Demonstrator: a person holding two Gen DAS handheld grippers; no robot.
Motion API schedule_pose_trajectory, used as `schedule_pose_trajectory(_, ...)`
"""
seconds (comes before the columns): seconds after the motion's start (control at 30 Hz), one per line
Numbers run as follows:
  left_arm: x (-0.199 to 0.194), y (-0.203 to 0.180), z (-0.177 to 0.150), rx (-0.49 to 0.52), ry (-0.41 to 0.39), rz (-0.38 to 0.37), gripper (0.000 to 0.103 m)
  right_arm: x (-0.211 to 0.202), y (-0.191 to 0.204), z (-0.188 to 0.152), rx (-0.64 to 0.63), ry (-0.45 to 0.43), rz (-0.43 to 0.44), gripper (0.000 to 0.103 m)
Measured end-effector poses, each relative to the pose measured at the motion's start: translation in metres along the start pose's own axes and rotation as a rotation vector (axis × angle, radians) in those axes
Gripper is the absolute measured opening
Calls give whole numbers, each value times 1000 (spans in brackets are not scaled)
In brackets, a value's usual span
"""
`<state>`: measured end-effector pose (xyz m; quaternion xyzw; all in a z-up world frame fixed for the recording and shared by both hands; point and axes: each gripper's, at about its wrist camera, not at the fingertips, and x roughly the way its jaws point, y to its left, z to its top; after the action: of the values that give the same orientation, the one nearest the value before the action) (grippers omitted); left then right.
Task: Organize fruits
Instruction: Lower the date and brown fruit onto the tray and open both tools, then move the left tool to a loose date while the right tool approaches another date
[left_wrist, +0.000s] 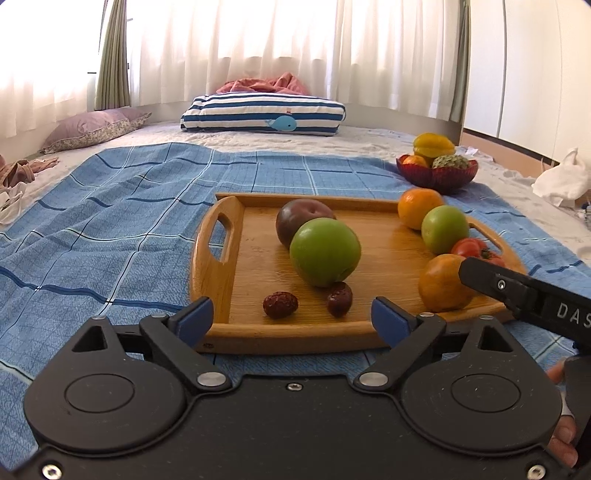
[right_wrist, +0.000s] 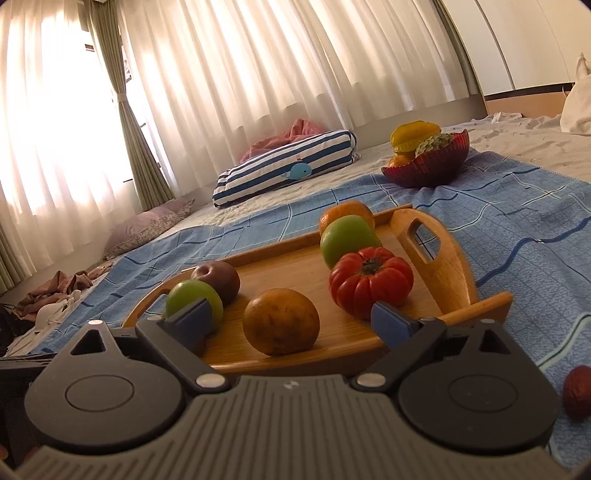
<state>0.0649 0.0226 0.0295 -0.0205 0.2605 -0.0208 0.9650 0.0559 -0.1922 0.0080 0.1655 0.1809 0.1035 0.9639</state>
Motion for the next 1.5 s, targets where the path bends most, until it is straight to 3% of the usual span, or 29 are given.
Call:
schedule_pose_trajectory(0.23,-21,-10,-10,-17,-23,-51,98,-33,7,-6,-69,-26,-53,101)
schedule_pose_trajectory(0.8,-40,-48,-36,41,-21,-114,100,-73,-6,-23,-181,-118,-436,103)
schedule_pose_trajectory(1.03,-36,-60,-42,33,-15,-113,98,-73,-16,-29,-152,-112,-503,102)
schedule_pose_trajectory(1.23,-34,-70,-44,59,6,-114,77,-68,-22,-35,-136,-68,-515,86)
schedule_pose_trajectory(1.4,-34,-79,-47,86,13,-120,48,-65,-25,-37,-128,-52,-520,69)
schedule_pose_trajectory(1.5,-35,-85,-48,115,9,-133,40,-62,-27,-38,-122,-40,-526,62)
